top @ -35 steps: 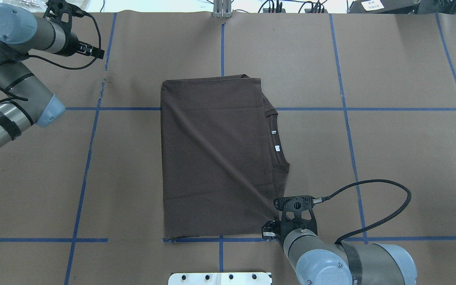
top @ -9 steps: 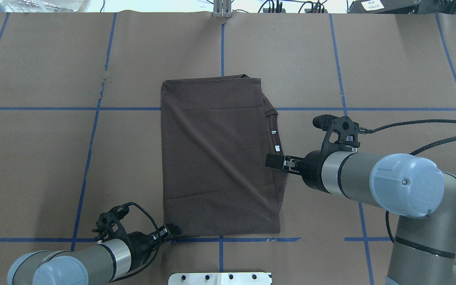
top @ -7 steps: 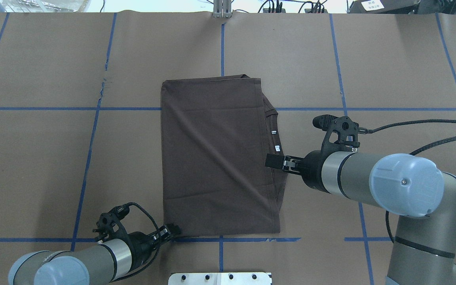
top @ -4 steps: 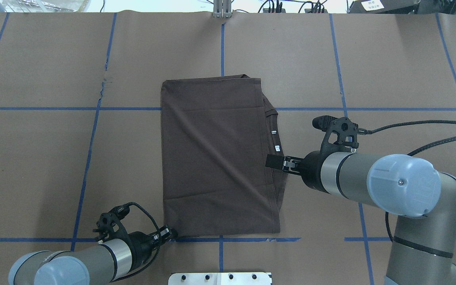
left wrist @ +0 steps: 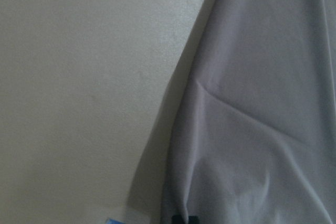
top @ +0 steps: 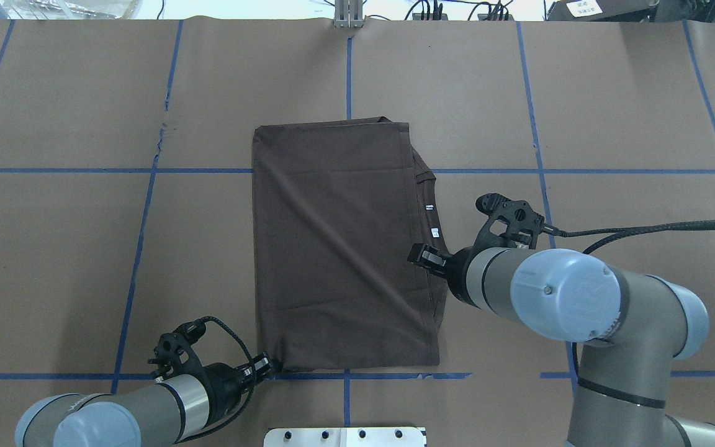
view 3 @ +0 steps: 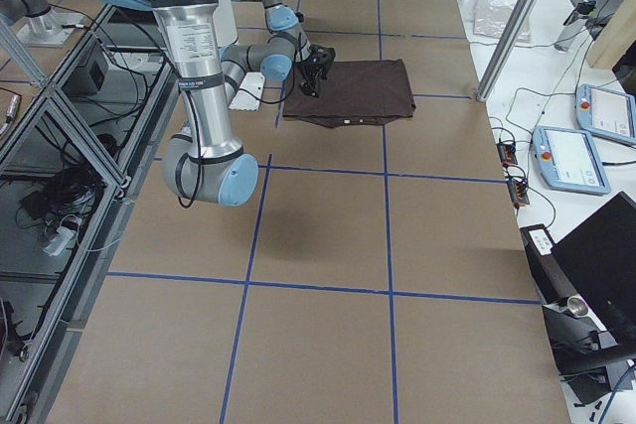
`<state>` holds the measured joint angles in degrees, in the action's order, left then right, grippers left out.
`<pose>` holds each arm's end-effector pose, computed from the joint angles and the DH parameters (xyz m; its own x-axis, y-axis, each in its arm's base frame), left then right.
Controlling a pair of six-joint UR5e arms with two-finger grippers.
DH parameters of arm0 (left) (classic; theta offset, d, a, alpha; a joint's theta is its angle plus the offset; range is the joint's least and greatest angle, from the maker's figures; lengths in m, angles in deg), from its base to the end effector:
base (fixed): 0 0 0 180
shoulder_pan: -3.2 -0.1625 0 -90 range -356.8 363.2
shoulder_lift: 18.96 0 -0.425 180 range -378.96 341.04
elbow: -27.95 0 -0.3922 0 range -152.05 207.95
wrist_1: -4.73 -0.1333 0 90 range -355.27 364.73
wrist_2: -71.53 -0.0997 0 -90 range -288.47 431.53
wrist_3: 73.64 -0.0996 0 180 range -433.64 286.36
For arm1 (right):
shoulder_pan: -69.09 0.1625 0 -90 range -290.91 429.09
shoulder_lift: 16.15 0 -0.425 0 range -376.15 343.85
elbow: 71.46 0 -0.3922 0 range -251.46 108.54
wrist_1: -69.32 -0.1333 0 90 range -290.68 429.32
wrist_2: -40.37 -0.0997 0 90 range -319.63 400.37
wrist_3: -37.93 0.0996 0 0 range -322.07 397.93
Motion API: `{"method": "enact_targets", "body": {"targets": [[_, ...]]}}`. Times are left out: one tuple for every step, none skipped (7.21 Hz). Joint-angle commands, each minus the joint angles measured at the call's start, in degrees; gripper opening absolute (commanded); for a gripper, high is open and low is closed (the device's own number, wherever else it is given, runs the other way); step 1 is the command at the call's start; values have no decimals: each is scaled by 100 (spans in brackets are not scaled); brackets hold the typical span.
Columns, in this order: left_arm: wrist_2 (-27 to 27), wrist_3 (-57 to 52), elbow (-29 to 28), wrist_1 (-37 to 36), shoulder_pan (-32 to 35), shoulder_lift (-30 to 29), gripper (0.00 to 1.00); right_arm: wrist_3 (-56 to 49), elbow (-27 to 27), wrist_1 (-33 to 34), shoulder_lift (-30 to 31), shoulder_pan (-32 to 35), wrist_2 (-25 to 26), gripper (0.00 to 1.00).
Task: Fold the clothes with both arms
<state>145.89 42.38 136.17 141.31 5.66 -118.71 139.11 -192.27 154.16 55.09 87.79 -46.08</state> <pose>0.5300 -0.1831 0.3269 0.1072 -0.4274 -0.8977 0.3872 0.8495 -0.3583 -0.4571 -0.3020 0.2424 0.4652 0.3618 0.8079 -0.4670 0.8757 -0.1232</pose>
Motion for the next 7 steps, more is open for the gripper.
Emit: {"method": "enact_targets", "body": {"targets": [[0, 0, 6, 0, 0, -17, 0, 288, 345, 551, -207, -514, 398, 85], [0, 0, 15, 9, 0, -17, 0, 324, 487, 551, -207, -708, 557, 85], [0, 0, 15, 0, 0, -26, 0, 333, 653, 490, -207, -867, 646, 85], [0, 0, 15, 9, 0, -26, 0, 333, 759, 472, -285, -955, 725, 84], [0, 0, 15, 9, 0, -26, 0, 341, 804, 472, -312, -982, 804, 73], [0, 0, 23, 9, 0, -26, 0, 333, 839, 472, -313, -1017, 875, 70], [0, 0, 15, 9, 0, -43, 0, 333, 918, 472, -313, -1053, 875, 70]]}}
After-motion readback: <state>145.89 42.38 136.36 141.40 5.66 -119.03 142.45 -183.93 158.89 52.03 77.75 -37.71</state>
